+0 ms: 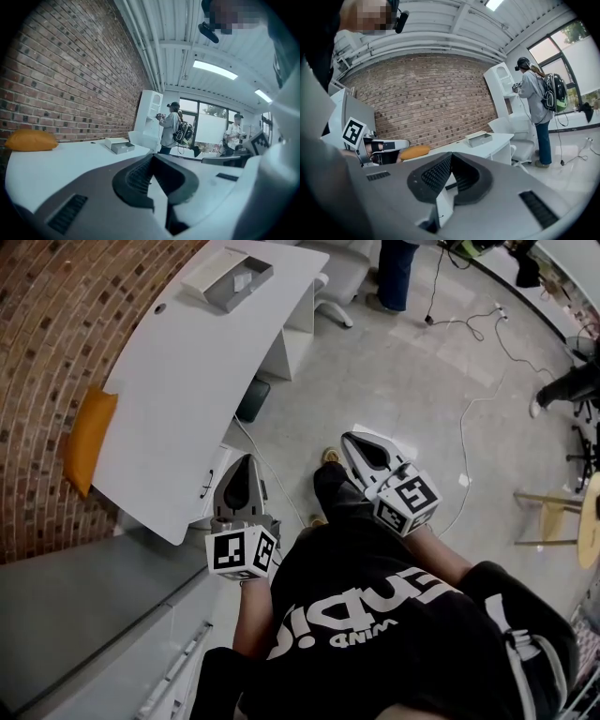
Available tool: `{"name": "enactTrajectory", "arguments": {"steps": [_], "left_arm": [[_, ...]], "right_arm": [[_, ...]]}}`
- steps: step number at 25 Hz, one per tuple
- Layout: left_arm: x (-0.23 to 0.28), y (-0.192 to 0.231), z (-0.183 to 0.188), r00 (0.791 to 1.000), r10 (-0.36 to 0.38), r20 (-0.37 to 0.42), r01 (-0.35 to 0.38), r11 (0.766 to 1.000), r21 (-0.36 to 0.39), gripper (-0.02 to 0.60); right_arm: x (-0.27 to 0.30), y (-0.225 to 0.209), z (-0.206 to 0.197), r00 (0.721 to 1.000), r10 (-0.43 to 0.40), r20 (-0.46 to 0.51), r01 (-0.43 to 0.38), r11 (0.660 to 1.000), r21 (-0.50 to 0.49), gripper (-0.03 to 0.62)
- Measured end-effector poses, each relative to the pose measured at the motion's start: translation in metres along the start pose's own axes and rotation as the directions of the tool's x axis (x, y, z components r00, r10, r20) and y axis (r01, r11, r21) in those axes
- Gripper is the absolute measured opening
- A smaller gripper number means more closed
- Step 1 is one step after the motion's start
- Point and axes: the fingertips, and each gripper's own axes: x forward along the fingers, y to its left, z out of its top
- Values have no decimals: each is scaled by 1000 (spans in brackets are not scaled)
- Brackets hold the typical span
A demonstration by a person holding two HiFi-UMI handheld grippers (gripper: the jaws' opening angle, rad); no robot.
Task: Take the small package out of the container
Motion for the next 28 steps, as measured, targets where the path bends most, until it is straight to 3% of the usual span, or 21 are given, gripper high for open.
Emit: {"name": "enactTrajectory", "arguments": {"steps": [15, 28], "left_arm": [[105, 40, 28, 999, 46, -12, -47, 999, -18, 3], [189, 44, 50, 994, 109, -5, -109, 993, -38, 3]], "right_arm": [[92, -75, 38, 1000, 28, -14, -27, 999, 18, 0], [143, -151, 78, 996, 86, -32, -86, 996, -8, 0]]}}
